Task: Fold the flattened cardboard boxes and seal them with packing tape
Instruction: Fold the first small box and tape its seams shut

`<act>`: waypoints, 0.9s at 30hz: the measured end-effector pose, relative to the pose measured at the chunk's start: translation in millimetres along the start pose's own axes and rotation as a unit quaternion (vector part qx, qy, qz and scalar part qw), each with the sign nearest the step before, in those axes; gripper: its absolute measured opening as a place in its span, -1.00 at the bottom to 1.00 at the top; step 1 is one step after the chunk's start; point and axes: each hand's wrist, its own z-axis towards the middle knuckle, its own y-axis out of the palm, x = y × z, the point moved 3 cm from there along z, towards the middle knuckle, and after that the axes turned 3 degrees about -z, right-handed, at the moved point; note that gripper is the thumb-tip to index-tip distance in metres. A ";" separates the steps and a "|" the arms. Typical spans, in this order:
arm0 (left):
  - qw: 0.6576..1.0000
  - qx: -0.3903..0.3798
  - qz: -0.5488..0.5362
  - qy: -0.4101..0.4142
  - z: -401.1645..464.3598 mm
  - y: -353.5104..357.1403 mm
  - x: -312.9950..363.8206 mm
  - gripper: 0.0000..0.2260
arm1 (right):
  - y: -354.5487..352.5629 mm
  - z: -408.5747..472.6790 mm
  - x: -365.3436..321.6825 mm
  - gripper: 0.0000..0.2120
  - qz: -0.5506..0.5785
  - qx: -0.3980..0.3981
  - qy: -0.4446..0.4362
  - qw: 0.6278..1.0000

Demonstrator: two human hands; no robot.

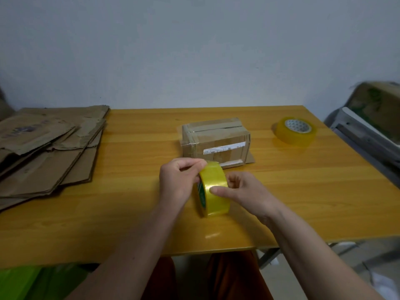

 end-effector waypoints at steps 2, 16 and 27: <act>0.993 0.009 0.087 0.081 -1.1 1.4 4.6 -0.96 | -8.7 -8.0 -4.1 -0.54 -0.005 0.025 -0.029 0.999; 0.800 -0.228 0.548 0.085 119.4 22.2 48.7 -0.63 | -66.8 -19.0 38.2 -0.72 -0.484 0.196 0.097 0.847; 0.851 -0.143 0.482 0.151 73.5 -39.9 43.9 -0.66 | 6.0 55.2 -45.5 -0.43 0.058 0.119 -0.074 0.988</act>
